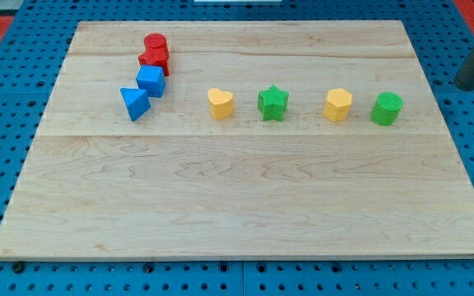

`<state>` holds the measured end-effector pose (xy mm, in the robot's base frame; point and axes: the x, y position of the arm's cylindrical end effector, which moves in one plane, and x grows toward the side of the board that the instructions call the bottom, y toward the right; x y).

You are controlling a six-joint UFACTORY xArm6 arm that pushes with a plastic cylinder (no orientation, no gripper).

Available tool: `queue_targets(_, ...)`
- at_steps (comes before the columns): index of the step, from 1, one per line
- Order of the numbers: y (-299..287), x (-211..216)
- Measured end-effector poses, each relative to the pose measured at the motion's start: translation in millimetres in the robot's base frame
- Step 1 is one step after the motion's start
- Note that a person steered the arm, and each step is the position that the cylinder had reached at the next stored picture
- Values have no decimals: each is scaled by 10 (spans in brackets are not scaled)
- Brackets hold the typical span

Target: Move your arm to the center of the board

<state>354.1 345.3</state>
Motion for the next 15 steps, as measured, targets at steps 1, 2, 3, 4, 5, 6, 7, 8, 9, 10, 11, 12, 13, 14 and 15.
queue_targets(1, -36, 2)
queue_targets(2, -107, 8)
queue_targets(3, -607, 8)
queue_targets(4, -953, 103)
queue_targets(5, -1565, -324)
queue_targets(6, -2963, -469)
queue_targets(7, -3480, -461)
queue_targets(8, -3715, -325)
queue_targets(9, -3566, -198)
queue_targets(10, -3667, 10)
queue_targets(11, -3637, 10)
queue_targets(12, -3637, 10)
queue_targets(13, -3637, 10)
queue_targets(14, -3637, 10)
queue_targets(15, -3141, 61)
